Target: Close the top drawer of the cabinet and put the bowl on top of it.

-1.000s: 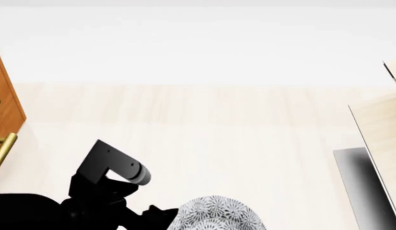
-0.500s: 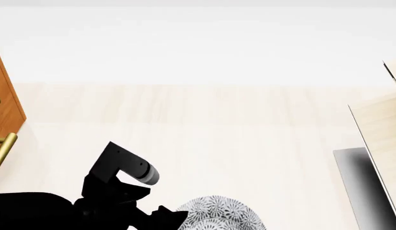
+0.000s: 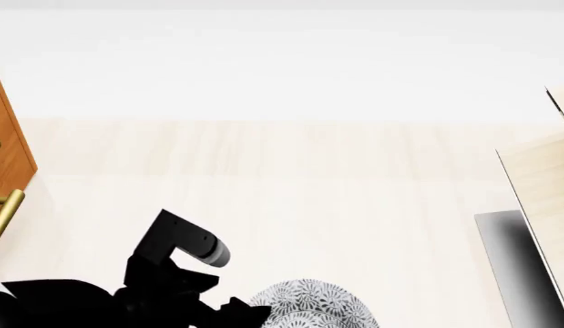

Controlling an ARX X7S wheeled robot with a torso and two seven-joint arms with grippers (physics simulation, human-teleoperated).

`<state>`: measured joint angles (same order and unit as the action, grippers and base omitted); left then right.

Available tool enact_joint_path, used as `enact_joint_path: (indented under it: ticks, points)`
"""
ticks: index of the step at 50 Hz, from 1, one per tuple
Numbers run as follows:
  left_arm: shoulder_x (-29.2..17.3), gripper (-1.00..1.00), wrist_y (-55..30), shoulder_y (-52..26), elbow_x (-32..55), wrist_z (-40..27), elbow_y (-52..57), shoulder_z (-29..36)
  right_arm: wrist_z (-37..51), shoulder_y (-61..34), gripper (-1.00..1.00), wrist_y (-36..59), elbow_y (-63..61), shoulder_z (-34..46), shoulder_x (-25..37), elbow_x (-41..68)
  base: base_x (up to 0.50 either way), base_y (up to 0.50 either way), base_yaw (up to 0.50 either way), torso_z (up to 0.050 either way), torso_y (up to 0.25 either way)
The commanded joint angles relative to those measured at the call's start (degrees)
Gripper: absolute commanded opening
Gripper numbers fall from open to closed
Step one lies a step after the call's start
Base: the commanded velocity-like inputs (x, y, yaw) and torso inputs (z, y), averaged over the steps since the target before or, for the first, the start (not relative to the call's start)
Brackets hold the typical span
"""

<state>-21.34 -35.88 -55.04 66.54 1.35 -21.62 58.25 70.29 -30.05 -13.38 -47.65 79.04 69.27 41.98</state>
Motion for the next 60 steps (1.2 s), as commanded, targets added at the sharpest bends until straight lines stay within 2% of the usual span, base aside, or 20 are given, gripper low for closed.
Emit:
enact_joint_path:
  ticks: [1, 14, 15, 17, 18, 23, 46, 50, 55, 56, 60]
  points:
    - [1.4, 1.0, 1.2, 0.5, -0.8, 1.8, -3.3, 0.5, 0.1, 0.2, 1.0, 0.1, -0.2, -0.1, 0.0, -0.2, 0.0, 0.0, 0.0, 0.0, 0.0]
    - [3.6, 1.0, 1.9, 0.6, -1.8, 3.7, -7.8, 1.4, 0.1, 0.9, 1.0, -0.7, 0.3, -0.1, 0.1, -0.6, 0.0, 0.0, 0.0, 0.0, 0.0]
    - [3.8, 1.0, 1.9, 0.7, -2.0, 3.8, -7.9, 1.6, -0.3, 2.7, 1.0, -2.6, 3.3, 0.6, -1.3, -2.9, 0.0, 0.0, 0.0, 0.0, 0.0]
    - [4.0, 1.0, 1.9, 0.7, -2.1, 3.8, -8.2, 1.7, -0.1, 1.2, 1.0, -1.2, 0.7, 0.0, 0.1, -0.8, 0.0, 0.0, 0.0, 0.0, 0.0]
    - [4.1, 1.0, 1.9, 0.7, -2.0, 3.8, -8.3, 1.7, -0.4, 3.1, 1.0, -3.2, 3.7, 0.7, -1.3, -3.1, 0.0, 0.0, 0.0, 0.0, 0.0]
    - [4.7, 1.0, 2.2, 0.8, -2.5, 4.2, -9.1, 2.0, 0.1, 1.6, 1.0, -1.6, 0.5, 0.0, 0.6, -1.1, 0.0, 0.0, 0.0, 0.0, 0.0]
    - [7.7, 1.0, 4.1, 0.4, -4.3, 7.0, -16.3, 3.0, 0.2, 2.0, 1.0, -1.5, 0.5, -0.2, 0.4, -1.5, 0.0, 0.0, 0.0, 0.0, 0.0]
    - [8.4, 1.0, 4.5, 0.4, -4.5, 7.8, -17.8, 3.1, 0.1, 4.0, 1.0, -4.0, 3.1, 0.3, -0.2, -3.7, 0.0, 0.0, 0.0, 0.0, 0.0]
    - [9.7, 1.0, 5.2, 0.2, -4.9, 8.5, -20.4, 3.1, 0.3, 2.4, 1.0, -2.2, 0.5, -0.4, 1.1, -1.7, 0.0, 0.0, 0.0, 0.0, 0.0]
    - [10.0, -1.0, 5.6, 0.2, -5.0, 8.3, -21.2, 2.9, 0.3, 2.5, 1.0, -2.2, 0.6, -0.4, 1.0, -1.8, 0.0, 0.0, 0.0, 0.0, 0.0]
    - [10.6, -1.0, 6.0, 0.3, -5.3, 8.8, -22.5, 3.2, 0.1, 2.9, 1.0, -3.0, 1.1, -0.3, 1.1, -2.0, 0.0, 0.0, 0.0, 0.0, 0.0]
